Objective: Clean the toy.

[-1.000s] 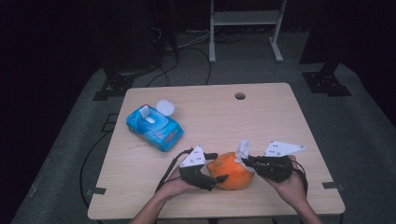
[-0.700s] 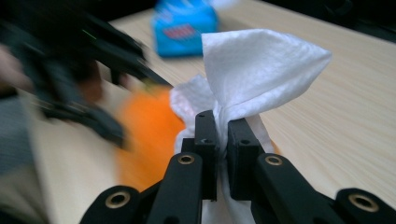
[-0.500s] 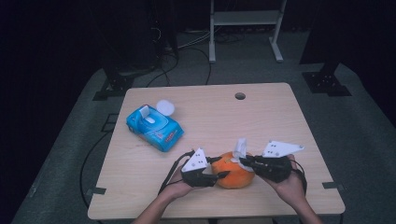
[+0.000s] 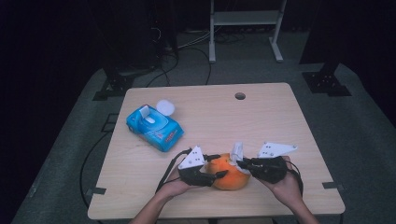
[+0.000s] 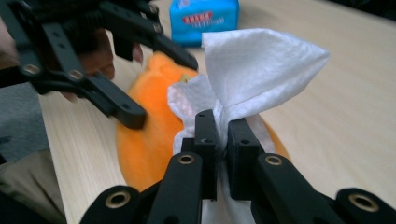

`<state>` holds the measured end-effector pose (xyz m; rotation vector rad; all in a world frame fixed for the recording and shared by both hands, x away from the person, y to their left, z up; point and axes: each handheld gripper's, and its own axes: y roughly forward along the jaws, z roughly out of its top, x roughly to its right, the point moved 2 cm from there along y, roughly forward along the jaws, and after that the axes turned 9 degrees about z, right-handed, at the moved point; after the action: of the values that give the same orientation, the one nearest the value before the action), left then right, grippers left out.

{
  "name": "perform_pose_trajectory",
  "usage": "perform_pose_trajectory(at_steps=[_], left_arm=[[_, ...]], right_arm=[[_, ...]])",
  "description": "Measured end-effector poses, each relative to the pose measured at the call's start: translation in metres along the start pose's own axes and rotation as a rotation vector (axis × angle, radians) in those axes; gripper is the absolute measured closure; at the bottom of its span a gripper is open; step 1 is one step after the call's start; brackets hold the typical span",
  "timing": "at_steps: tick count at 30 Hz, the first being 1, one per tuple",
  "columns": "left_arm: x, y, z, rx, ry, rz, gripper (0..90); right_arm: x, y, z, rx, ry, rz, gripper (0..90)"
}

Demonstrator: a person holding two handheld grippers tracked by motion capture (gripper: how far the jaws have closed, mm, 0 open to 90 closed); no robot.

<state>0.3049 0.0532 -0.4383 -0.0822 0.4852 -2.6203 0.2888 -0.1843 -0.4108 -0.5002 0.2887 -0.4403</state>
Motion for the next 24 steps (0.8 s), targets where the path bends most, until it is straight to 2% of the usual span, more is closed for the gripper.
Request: perform_pose_trajectory(at_steps=[2, 4, 9, 10, 13, 15, 16, 18, 19, 21, 24], left_arm=[[-0.002, 0.001, -0.002, -0.002, -0.016, -0.020, 27.8], [-0.004, 0.001, -0.005, -0.019, -0.028, -0.022, 19.9], [-0.010, 0.007, -0.018, -0.054, -0.071, -0.034, 11.9], [-0.009, 0.008, -0.020, -0.049, -0.066, -0.038, 13.5], [-0.006, 0.006, -0.015, -0.035, -0.024, -0.011, 33.7], [-0.005, 0.002, -0.010, -0.030, -0.013, 0.003, 43.1], [-0.005, -0.001, -0.006, -0.011, -0.007, 0.014, 45.6], [-0.004, -0.004, 0.000, -0.007, 0.000, 0.022, 48.1], [-0.003, -0.007, 0.004, -0.001, 0.008, 0.023, 48.7], [0.000, -0.010, 0.009, 0.001, 0.020, 0.017, 49.5], [0.003, -0.011, 0.008, -0.010, 0.032, 0.024, 49.4]], right_arm=[[0.004, -0.002, -0.002, -0.010, 0.009, -0.008, 83.8], [0.008, -0.004, -0.005, -0.021, 0.018, -0.018, 83.8], [0.018, -0.008, -0.012, -0.033, 0.058, -0.026, 83.8], [0.020, -0.009, -0.013, -0.035, 0.067, -0.025, 83.8], [0.020, -0.010, -0.013, -0.043, 0.071, -0.035, 83.7], [0.017, -0.016, -0.007, -0.016, 0.055, -0.061, 83.7], [0.015, -0.018, -0.004, 0.001, 0.043, -0.069, 83.7], [0.003, -0.023, 0.007, 0.058, 0.012, -0.044, 83.7], [-0.002, -0.022, 0.011, 0.068, -0.002, -0.035, 83.7], [-0.016, -0.016, 0.020, 0.075, -0.056, -0.012, 83.6], [-0.020, -0.007, 0.022, 0.055, -0.070, -0.011, 83.7]])
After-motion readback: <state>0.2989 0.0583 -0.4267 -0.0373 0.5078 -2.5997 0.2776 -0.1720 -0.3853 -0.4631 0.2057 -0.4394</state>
